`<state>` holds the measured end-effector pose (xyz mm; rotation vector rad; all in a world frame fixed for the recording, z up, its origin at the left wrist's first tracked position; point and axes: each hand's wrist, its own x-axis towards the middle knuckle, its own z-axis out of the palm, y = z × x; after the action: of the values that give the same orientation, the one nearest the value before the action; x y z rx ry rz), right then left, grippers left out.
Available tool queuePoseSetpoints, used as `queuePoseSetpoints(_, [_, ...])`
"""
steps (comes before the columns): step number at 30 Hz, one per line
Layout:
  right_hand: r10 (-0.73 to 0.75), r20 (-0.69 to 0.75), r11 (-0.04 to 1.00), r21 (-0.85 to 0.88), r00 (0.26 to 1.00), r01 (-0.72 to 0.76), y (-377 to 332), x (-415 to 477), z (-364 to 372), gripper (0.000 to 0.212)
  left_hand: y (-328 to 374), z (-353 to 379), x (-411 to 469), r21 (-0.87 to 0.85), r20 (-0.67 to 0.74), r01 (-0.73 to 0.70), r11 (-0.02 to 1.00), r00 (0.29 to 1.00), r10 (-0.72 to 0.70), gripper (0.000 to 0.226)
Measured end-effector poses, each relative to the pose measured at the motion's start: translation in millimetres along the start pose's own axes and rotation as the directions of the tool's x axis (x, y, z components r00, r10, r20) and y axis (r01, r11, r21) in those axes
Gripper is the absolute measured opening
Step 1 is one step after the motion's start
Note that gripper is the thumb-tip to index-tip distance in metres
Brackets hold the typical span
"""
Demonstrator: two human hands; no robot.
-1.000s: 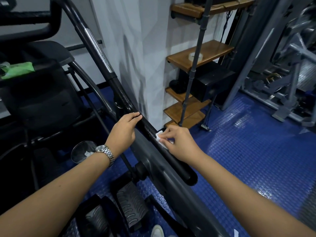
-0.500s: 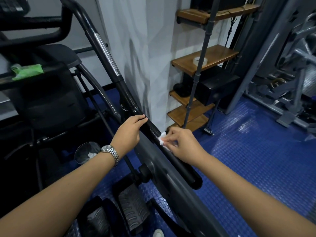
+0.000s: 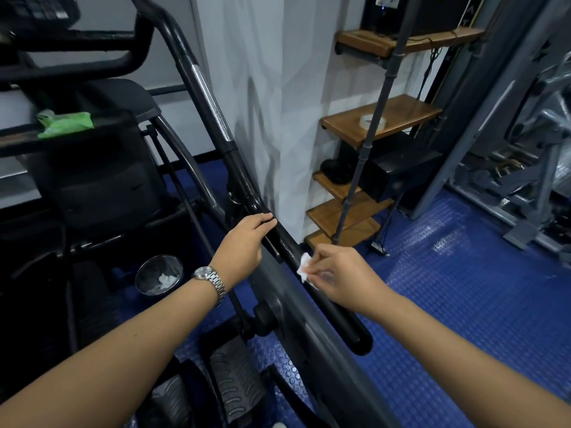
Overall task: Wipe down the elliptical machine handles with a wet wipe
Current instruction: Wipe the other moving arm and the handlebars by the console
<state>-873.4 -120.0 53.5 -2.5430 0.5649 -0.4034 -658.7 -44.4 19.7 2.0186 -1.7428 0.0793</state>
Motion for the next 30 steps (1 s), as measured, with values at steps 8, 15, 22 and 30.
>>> queuePoseSetpoints(8, [-0.057, -0.038, 0.998, -0.004, 0.998, 0.056, -7, 33, 10, 0.011, 1, -3, 0, 0.008, 0.023, 0.014, 1.000, 1.000, -0.015, 0.061])
queuePoseSetpoints(15, [-0.119, 0.119, 0.989, -0.073, 0.986, 0.128, -2, 22, -8, 0.013, 3, -4, -2, 0.011, 0.031, 0.013, 1.000, 0.999, -0.014, 0.062])
queuePoseSetpoints(22, [-0.220, 0.229, 0.950, -0.172, 0.948, 0.261, -8, 35, 4, 0.016, 1, -8, 0, 0.013, 0.053, 0.004, 1.000, 0.999, -0.004, 0.062])
queuePoseSetpoints(30, [-0.215, 0.318, 0.931, -0.218, 0.923, 0.292, -9, 50, 12, 0.017, 3, -10, -1, 0.021, 0.069, 0.005, 1.000, 0.998, -0.006, 0.064])
